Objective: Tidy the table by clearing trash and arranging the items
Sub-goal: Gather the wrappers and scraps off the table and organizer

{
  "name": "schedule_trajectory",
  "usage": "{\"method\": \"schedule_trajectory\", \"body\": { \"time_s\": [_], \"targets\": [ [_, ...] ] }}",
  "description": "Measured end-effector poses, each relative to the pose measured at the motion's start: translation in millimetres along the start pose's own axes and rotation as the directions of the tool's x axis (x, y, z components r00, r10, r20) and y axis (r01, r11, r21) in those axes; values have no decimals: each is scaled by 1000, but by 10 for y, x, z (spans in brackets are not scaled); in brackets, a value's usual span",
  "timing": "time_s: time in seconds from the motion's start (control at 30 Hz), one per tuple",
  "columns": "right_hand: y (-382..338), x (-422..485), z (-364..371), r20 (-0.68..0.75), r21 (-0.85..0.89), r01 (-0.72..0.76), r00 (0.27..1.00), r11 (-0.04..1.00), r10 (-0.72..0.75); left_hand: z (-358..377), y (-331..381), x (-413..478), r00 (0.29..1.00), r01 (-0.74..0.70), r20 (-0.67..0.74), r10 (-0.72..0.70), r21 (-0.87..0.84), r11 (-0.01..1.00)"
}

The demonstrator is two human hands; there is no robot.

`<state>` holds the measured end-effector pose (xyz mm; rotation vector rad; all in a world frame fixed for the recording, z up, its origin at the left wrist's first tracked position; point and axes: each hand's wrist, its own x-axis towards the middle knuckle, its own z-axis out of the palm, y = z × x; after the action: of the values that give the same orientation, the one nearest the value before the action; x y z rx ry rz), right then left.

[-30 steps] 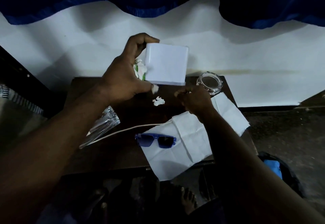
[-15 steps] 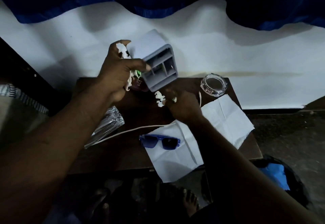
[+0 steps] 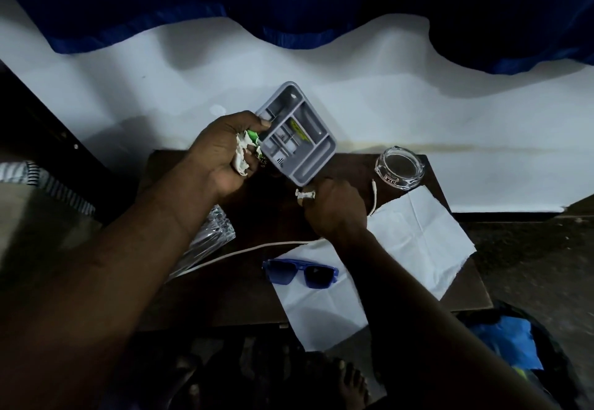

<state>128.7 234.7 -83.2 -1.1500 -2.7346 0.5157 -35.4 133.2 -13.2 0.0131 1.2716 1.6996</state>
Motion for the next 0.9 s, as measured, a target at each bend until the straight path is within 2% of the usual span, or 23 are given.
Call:
{"method": "schedule_trajectory", "body": {
  "time_s": [0.1,0.17,0.23,0.3,0.37,0.53,0.7,0.73,0.8,0.83,0.9],
  "targets": [
    [40,45,-182,15,129,-71,997,989,70,23,-16,-1,1000,8,-22,-8,-20,1000],
    [79,111,-341,54,286,-160,987,945,151,50,-36,-2,999,22,-36,-23,-32,999],
    [103,144,-500,161,544,-295,955,785,248,85,-56,0,998,25,-48,-28,-48,999],
    [156,161,-607,162,699,-326,939,636,304,133,-72,1,998,34,-48,-38,-79,996],
    [228,165,-651,135,748,-303,941,590,312,182,-84,-2,998,48,-39,-52,-97,994],
    [392,152,-632,229,692,-352,935,630,271,294,-169,22,993,104,-47,-113,-158,982],
    [400,146,-646,281,779,-419,899,468,337,420,-277,40,992,121,-20,-126,-167,979],
    [408,155,-643,265,774,-410,902,482,341,438,-297,54,991,130,-20,-134,-161,978],
    [460,183,-622,166,698,-355,925,622,341,462,-336,84,989,140,-36,-143,-65,988],
    [484,188,-618,95,636,-325,933,700,346,469,-355,93,990,135,-56,-133,37,990],
    [549,185,-612,18,571,-307,932,762,362,477,-403,92,993,110,-72,-92,312,944]
  ]
}}
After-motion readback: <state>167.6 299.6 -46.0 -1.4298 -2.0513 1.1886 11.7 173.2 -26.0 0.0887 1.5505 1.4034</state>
